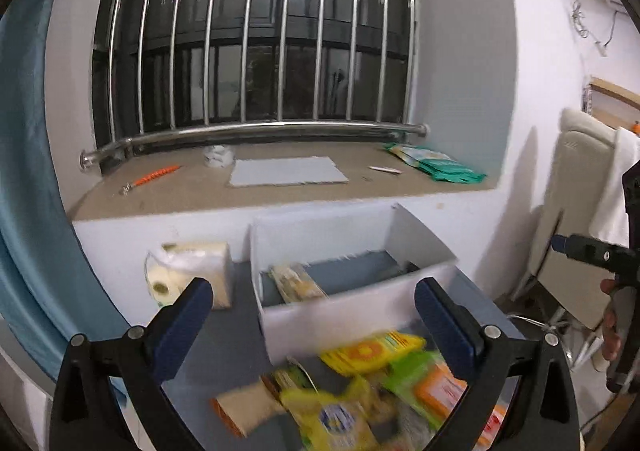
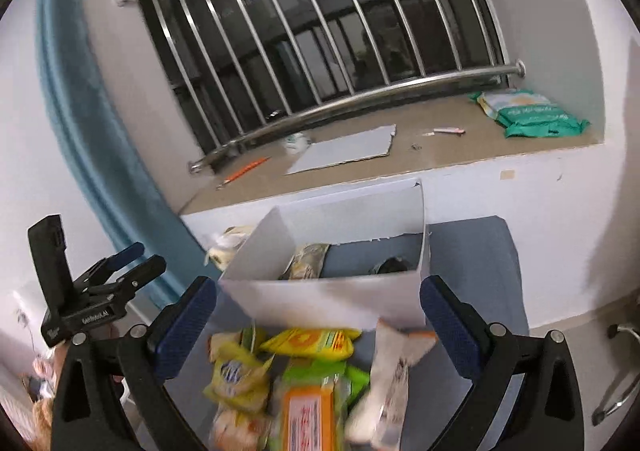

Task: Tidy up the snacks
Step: 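Move both grippers back over the snack pile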

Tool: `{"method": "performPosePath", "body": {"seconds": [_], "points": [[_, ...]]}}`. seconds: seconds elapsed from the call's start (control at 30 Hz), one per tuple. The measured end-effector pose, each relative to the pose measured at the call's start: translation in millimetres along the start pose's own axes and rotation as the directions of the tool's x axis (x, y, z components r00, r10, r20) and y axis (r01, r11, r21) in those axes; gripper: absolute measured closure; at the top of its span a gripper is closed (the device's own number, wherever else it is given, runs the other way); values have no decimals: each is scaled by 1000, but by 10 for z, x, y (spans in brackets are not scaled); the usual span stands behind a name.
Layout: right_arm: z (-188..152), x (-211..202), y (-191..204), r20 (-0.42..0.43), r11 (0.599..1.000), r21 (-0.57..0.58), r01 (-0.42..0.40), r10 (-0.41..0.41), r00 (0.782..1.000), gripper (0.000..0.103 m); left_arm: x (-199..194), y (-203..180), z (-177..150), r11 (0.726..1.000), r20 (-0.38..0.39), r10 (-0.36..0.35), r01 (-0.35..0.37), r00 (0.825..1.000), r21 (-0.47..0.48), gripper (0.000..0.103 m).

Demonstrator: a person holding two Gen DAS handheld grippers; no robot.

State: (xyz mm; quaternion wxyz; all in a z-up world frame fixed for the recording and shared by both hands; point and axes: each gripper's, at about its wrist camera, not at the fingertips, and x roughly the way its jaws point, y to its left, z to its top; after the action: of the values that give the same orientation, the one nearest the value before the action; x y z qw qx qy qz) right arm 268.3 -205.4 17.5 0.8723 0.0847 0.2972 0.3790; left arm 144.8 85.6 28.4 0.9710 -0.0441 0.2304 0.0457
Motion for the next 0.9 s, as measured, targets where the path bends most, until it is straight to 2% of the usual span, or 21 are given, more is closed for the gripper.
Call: {"method": "performPosePath", "body": {"seconds": [0.13,0.27,0.4,0.47,0.53,0.63,0.9], "points": [[-258,-371,45,35,1000,17,10,-10,999,0,-331,-139,-352,998,-10,-60,60,998,3,0],[-606,-724,79,107,999,30,18,-21,994,0,-559,-241,-736,999,-5,-42,42,999,-14,0],[-1018,-868,126,90,997,29,71,-73,993,0,-685,-243,-1087,995,-34,-58,55,998,-82,0],[-1158,-830,161,44,996,21,88,-89,995,0,-707,-246,-1189,993,-46,-73,68,996,-95,0],[-1244,-730,242,-12,994,-35,107,-107,994,0,-705,-265,-1246,993,-64,-69,62,996,-96,0],[-1306,-541,412,-47,972,-151,179,-188,981,0,-756,-295,-1283,996,-61,-55,50,997,-76,0],[-1420,-130,584,-136,949,-256,182,-222,965,0,-775,-319,-1291,997,-65,-43,39,997,-63,0]]}}
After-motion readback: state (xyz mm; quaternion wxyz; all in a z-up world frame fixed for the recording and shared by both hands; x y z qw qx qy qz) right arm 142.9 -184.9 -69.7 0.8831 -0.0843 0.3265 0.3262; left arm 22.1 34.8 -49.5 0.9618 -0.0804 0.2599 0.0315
